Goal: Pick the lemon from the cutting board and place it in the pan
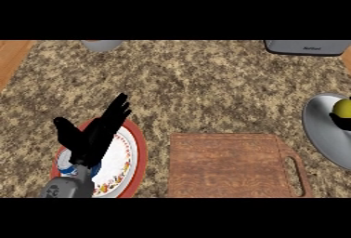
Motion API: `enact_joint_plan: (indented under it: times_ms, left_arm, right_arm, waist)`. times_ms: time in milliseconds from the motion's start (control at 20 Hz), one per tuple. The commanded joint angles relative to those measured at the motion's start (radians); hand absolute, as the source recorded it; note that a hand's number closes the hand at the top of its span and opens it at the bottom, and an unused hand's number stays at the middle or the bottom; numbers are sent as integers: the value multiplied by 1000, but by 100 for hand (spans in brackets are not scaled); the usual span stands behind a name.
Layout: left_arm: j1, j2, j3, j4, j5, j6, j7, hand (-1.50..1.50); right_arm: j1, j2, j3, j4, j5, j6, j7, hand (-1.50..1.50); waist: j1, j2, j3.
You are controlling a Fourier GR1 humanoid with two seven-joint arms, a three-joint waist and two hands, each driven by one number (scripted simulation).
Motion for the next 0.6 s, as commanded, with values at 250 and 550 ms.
enact_joint_plan:
  times_ms: [250,550]
  left_arm:
    - [12,-14,0,28,-8,-2,-26,0]
    - [25,-10,-7,-26,-15,9,-3,0]
  right_arm:
    - [-80,0,-121,126,-132,165,-192,-150]
    - [-82,-55,-266,165,-297,386,-269,-150]
  waist:
    - [-8,3,5]
    - [-13,-3,4]
